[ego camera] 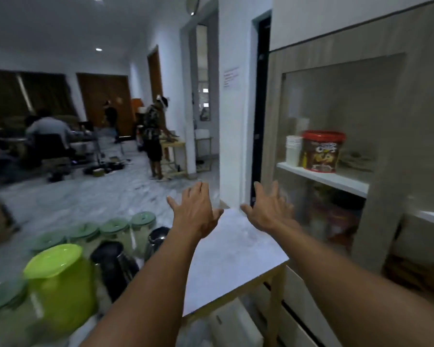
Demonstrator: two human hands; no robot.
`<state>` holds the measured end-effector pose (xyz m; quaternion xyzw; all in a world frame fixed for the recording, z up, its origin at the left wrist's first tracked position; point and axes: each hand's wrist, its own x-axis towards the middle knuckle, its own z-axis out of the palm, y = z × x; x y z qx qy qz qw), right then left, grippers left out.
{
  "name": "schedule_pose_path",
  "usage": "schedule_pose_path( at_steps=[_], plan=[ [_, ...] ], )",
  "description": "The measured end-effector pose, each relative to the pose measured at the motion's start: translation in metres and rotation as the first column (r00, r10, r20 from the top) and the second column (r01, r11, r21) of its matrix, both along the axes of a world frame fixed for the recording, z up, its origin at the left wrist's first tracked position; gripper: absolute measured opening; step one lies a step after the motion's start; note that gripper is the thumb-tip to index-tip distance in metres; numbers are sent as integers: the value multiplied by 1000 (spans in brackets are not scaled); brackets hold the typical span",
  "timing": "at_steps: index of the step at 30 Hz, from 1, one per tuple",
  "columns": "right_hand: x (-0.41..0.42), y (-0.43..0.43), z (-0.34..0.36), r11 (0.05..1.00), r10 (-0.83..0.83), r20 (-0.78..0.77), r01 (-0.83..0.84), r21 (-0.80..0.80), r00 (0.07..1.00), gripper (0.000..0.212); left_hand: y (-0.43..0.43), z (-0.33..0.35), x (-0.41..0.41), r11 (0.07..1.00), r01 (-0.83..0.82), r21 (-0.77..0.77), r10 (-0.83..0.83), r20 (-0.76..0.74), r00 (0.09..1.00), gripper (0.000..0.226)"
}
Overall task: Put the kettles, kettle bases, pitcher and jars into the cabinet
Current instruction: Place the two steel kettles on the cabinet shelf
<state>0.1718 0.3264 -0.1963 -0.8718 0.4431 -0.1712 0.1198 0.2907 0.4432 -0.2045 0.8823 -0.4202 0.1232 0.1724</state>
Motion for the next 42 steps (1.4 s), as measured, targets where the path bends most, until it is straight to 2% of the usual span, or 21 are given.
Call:
schedule_pose_path(
  at_steps=[5,9,11,13,15,16,19,22,24,28,33,37,39,42],
  plan=[
    [104,81,-39,958,286,-84,-282,55,955,69,98,-38,71,961,-268,66,273,-90,958,81],
    [162,115,-80,913,393,-129,-370,172,911,68,141,-79,104,882,-468,58,469,-208,858,74],
    [188,122,-103,899,373,-85,-338,277,924,70,150,-101,115,805,-591,48,570,-339,748,74],
    [211,122,-124,883,282,-29,-248,399,959,78,150,-123,129,701,-711,51,617,-543,570,83],
    [233,116,-145,845,201,-40,-153,512,979,81,145,-146,145,617,-783,76,579,-719,386,89],
    [241,111,-155,821,181,-58,-118,558,982,78,141,-156,152,615,-784,88,539,-772,336,85],
    [259,98,-174,760,151,-82,-62,647,985,55,127,-176,170,610,-787,91,462,-848,260,58],
    [270,89,-185,728,72,-65,-8,685,995,41,113,-183,183,512,-857,60,444,-872,204,44],
    [273,89,-187,720,33,-31,-2,694,999,38,107,-183,186,505,-862,32,445,-866,229,39],
    [265,80,-176,741,-70,74,3,672,995,36,106,-167,185,535,-843,-64,430,-838,336,31],
    [227,77,-126,763,-257,269,24,646,928,35,106,-112,167,591,-758,-275,299,-798,523,20],
    [163,78,-77,795,-428,433,102,598,794,28,100,-55,135,660,-599,-453,111,-730,674,32],
    [128,74,-53,802,-498,483,170,573,720,29,94,-30,115,682,-523,-511,22,-700,713,32],
    [63,66,-10,798,-583,550,295,526,598,34,76,5,71,709,-422,-564,-118,-686,718,29]
  ],
)
